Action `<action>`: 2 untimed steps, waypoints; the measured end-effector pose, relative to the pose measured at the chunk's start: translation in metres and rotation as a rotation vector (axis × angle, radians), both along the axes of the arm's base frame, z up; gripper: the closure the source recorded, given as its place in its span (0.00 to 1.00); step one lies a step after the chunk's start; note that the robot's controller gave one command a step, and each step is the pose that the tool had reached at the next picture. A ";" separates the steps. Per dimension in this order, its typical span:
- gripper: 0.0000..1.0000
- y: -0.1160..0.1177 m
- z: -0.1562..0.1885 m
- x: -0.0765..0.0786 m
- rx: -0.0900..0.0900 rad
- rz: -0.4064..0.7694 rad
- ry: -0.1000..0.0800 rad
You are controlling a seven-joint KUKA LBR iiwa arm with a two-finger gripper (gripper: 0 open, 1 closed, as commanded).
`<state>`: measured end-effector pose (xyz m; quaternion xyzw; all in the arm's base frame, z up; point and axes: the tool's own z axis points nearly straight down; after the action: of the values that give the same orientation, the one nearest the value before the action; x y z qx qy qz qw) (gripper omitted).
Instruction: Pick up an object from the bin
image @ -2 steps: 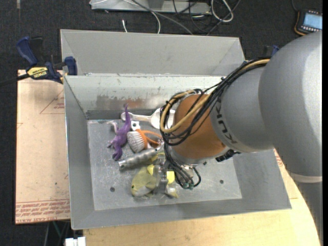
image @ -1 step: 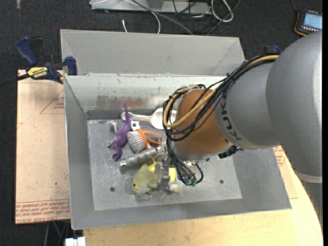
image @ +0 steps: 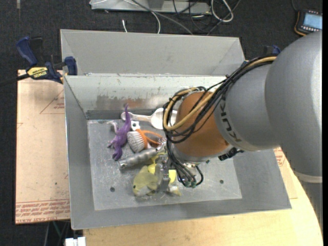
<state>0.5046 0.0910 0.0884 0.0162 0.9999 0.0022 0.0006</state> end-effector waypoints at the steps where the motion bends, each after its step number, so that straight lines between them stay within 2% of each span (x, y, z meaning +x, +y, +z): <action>1: 1.00 0.008 -0.018 0.033 0.001 0.141 -0.002; 2: 1.00 0.005 -0.013 -0.008 0.001 0.031 0.005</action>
Offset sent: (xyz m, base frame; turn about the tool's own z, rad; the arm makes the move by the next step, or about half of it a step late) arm -0.0090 0.0048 -0.0121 -0.0283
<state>0.4964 0.0965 0.0754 0.0007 1.0000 0.0025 -0.0017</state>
